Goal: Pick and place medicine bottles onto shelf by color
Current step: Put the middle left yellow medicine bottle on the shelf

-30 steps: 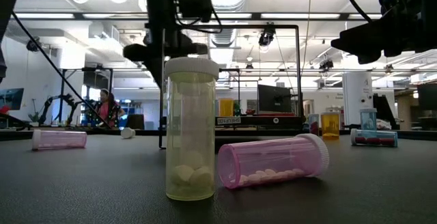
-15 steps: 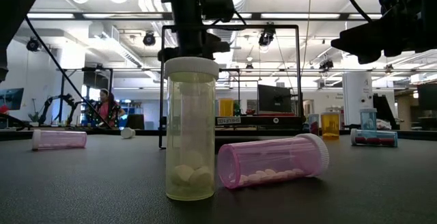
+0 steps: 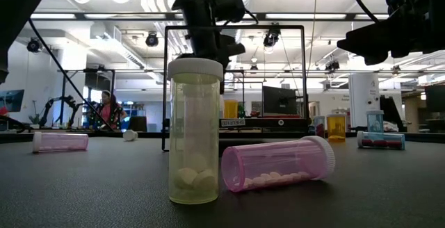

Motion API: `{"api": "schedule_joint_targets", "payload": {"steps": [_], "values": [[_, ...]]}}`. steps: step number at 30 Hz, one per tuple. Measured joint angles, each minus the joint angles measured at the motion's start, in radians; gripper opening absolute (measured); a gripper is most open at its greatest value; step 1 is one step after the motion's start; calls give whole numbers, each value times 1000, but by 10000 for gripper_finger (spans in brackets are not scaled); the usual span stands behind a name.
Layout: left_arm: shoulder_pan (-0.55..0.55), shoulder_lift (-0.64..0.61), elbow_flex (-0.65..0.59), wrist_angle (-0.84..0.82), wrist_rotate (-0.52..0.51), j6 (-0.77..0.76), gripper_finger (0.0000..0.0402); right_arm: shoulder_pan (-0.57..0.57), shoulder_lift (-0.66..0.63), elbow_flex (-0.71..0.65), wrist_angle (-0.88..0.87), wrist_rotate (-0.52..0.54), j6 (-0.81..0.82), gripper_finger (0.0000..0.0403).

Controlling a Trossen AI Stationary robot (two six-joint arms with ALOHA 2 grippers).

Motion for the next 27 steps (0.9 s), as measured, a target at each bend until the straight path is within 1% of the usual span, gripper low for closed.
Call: {"api": "schedule_joint_targets", "payload": {"steps": [8,27], "values": [[8,41,1,21,-3,1,94,0,0,0,0,0,0,199],[14,45,-9,48,-18,-1,94,0,0,0,0,0,0,199]]}}
